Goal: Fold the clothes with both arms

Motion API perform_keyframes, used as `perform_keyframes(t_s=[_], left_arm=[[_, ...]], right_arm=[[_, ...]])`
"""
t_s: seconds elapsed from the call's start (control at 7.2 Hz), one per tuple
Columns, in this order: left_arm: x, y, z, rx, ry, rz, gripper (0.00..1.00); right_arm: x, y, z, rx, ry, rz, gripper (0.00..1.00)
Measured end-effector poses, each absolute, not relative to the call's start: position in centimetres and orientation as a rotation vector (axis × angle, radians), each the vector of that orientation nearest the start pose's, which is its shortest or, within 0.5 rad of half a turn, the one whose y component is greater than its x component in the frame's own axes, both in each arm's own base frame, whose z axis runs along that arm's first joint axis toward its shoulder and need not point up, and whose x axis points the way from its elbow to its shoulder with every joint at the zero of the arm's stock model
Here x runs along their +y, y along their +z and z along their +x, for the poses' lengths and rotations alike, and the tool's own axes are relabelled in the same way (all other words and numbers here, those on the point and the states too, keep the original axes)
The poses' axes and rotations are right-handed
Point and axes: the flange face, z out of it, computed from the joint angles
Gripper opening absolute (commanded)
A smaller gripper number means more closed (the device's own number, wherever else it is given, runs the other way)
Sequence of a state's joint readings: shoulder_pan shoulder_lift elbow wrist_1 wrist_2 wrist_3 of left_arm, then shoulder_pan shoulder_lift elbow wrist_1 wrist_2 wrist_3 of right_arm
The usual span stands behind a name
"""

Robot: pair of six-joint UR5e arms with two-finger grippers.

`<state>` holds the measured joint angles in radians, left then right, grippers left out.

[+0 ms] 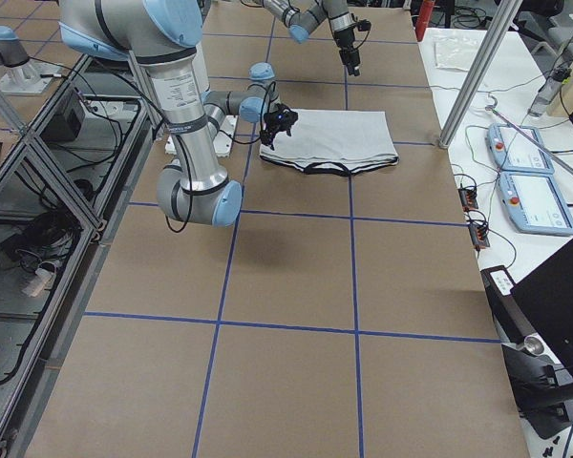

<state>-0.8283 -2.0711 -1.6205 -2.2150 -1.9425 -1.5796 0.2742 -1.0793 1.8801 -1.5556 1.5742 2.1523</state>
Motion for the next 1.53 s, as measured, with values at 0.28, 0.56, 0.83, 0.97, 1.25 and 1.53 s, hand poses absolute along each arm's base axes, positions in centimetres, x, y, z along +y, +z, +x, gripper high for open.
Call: perform_keyframes(t_s=[0.28,0.56,0.83,0.97,1.25,1.53], left_arm=[[-55.2,27.0,37.4,1.228,-0.507,0.175,0.65],[-55.2,27.0,37.4,1.228,-0.508,0.175,0.65],[-55.2,27.0,37.4,1.227,-0.508,0.175,0.64],[-55.2,27.1,37.4,1.225,-0.509,0.174,0.65],[-55.2,27.1,37.5,1.222,-0.511,0.173,0.65],[-55.2,27.1,37.5,1.221,-0.512,0.173,0.64]], right_arm=[[-27.7,25.9,-55.9,-0.817,0.816,-0.151,0.98],[-27.0,26.3,-56.4,-0.809,0.809,-0.157,0.96],[-26.8,26.9,-56.4,-0.799,0.807,-0.157,0.94],[-26.7,27.2,-56.5,-0.794,0.806,-0.158,0.93],[-26.5,27.4,-56.6,-0.789,0.803,-0.159,0.92],[-26.4,27.9,-57.1,-0.780,0.801,-0.159,0.89]])
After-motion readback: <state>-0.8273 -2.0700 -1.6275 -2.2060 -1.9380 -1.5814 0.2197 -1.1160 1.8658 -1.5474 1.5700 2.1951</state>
